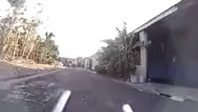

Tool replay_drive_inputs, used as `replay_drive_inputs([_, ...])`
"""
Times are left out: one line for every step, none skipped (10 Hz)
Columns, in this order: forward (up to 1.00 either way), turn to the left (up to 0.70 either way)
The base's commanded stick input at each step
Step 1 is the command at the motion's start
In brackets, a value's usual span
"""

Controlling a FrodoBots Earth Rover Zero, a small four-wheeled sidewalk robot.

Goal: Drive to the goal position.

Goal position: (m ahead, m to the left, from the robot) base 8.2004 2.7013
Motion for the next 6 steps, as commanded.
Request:
replay_drive_inputs([0.85,0.00])
replay_drive_inputs([0.85,0.00])
replay_drive_inputs([0.85,0.00])
replay_drive_inputs([0.85,0.00])
replay_drive_inputs([0.85,0.00])
replay_drive_inputs([0.85,0.00])
